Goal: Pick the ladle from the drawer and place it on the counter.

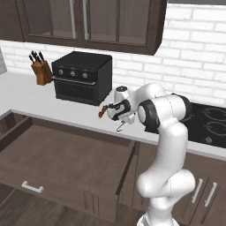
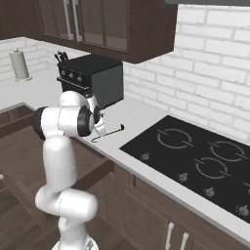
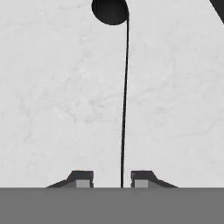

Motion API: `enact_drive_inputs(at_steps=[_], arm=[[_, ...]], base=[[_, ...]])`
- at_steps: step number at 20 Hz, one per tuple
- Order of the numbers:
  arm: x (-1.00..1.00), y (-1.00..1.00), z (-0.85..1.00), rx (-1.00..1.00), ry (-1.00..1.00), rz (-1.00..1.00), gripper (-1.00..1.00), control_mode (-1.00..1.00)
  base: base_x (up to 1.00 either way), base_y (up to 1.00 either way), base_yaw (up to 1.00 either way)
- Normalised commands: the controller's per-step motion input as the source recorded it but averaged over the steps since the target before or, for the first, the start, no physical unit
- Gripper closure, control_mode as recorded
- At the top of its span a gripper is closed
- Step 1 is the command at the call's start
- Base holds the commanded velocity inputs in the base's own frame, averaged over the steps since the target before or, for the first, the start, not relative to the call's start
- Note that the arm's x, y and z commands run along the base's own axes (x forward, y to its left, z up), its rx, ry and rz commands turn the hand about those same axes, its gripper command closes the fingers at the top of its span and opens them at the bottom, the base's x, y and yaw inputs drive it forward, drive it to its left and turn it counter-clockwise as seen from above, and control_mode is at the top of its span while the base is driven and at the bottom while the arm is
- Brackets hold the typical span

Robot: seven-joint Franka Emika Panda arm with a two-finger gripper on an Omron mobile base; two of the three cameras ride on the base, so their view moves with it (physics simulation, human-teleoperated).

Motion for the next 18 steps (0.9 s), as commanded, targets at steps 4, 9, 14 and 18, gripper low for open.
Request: enact_drive_inputs(at_steps=[4,9,14,18], arm=[[-0.19,0.00,0.46,0.04,-0.01,0.01,-1.00,-1.00],[-0.97,0.00,0.98,0.01,-0.13,0.00,-1.00,-1.00],[-1.00,0.00,1.00,0.00,-0.12,0.00,-1.00,-1.00],[-1.00,0.00,1.00,0.00,-0.08,0.02,-1.00,-1.00]], base=[[0.00,0.00,0.00],[0.00,0.00,0.00],[0.00,0.00,0.00],[0.00,0.00,0.00]])
